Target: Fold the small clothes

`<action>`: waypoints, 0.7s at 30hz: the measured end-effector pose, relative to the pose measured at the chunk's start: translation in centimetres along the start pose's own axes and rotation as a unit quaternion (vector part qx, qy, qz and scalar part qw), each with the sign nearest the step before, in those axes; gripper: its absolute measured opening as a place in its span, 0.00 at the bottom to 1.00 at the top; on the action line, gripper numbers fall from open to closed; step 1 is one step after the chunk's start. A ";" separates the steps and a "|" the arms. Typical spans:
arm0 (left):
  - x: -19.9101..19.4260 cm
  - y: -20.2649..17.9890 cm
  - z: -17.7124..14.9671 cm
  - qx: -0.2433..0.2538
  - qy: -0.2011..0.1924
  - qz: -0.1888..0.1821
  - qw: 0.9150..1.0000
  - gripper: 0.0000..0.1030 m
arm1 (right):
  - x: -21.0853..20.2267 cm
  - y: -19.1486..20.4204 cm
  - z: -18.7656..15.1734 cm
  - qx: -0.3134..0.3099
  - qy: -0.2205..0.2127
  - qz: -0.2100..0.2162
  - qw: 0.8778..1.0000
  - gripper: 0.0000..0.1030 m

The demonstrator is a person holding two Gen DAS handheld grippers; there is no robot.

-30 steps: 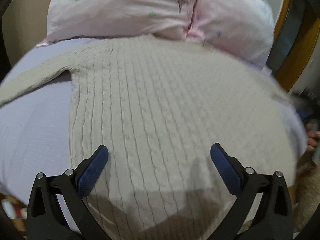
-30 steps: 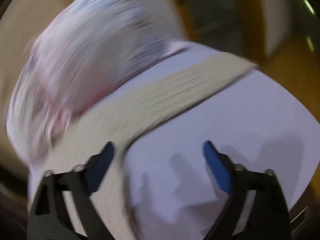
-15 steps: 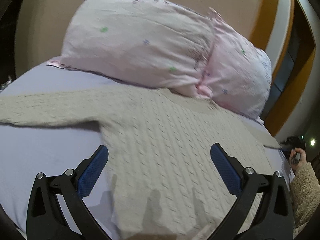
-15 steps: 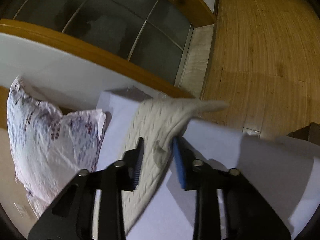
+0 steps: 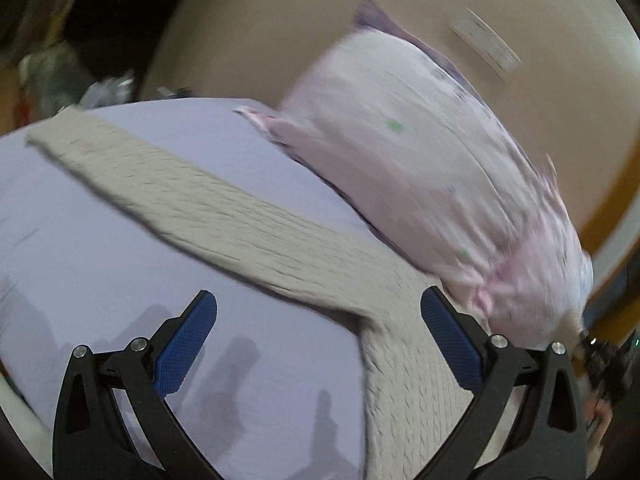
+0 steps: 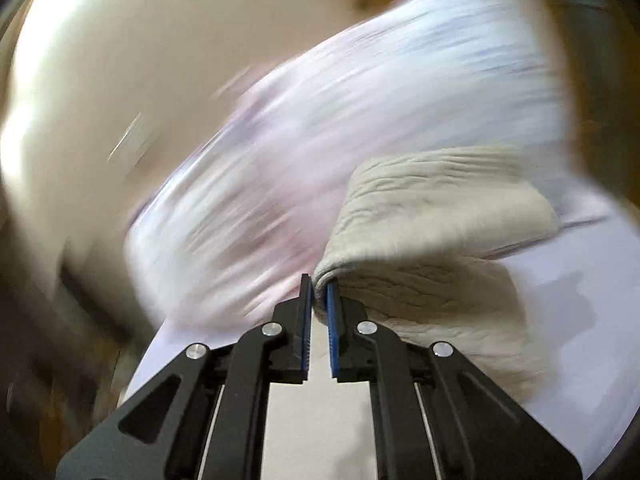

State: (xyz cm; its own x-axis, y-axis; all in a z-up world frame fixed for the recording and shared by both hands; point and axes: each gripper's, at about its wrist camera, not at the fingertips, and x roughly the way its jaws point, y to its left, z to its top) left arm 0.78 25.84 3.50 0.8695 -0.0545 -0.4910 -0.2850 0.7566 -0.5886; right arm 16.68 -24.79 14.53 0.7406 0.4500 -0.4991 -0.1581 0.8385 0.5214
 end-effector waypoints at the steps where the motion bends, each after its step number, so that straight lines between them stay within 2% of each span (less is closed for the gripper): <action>1: -0.2 0.5 0.2 -0.009 -0.004 0.001 1.000 0.99 | 2.1 2.2 -1.2 -0.019 0.035 0.024 0.999 0.22; 2: -0.6 1.5 0.8 -0.023 -0.010 0.010 1.000 0.99 | 5.0 5.2 -3.2 -0.037 0.093 0.059 0.993 0.31; 3: -1.0 2.3 1.2 -0.033 -0.015 0.016 0.999 0.99 | 6.4 6.8 -4.4 -0.044 0.123 0.073 0.989 0.43; 4: -1.3 3.1 1.6 -0.042 -0.021 0.022 0.999 0.99 | 6.9 7.8 -5.3 -0.047 0.131 0.081 0.987 0.46; 6: -1.6 4.5 2.5 -0.056 -0.029 0.032 0.997 0.97 | 6.7 8.1 -5.6 -0.047 0.113 0.082 0.989 0.63; 7: -1.7 5.3 3.0 -0.065 -0.031 0.037 0.997 0.93 | 6.1 7.8 -5.6 -0.039 0.099 0.075 0.991 0.67; 8: -1.6 6.8 3.8 -0.086 -0.033 0.041 0.995 0.87 | 5.7 7.1 -5.3 -0.031 0.093 0.071 0.993 0.69; 10: -1.3 8.6 4.7 -0.116 -0.030 0.047 0.992 0.80 | 5.0 5.6 -5.0 -0.010 0.090 0.060 0.994 0.70; 13: -0.7 11.9 5.9 -0.182 -0.027 0.053 0.981 0.74 | 4.0 3.1 -4.4 0.005 0.086 0.034 0.996 0.71; 14: -0.5 13.1 6.2 -0.207 -0.028 0.056 0.976 0.68 | 4.0 2.8 -4.4 0.008 0.085 0.027 0.996 0.72; 18: -0.4 15.4 7.0 -0.256 -0.040 0.046 0.965 0.58 | 3.1 0.9 -4.8 0.029 0.080 0.008 0.996 0.75; 21: 0.5 16.6 7.4 -0.281 -0.033 0.046 0.958 0.39 | 2.7 0.1 -5.2 0.041 0.079 0.009 0.996 0.75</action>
State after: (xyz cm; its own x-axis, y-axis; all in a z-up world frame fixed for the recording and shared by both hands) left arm -0.49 43.20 -1.72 0.8479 0.0507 -0.5277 -0.5187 0.2844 -0.8062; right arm 15.30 -21.90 9.66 0.6250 0.5135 -0.5880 -0.1121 0.8044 0.5834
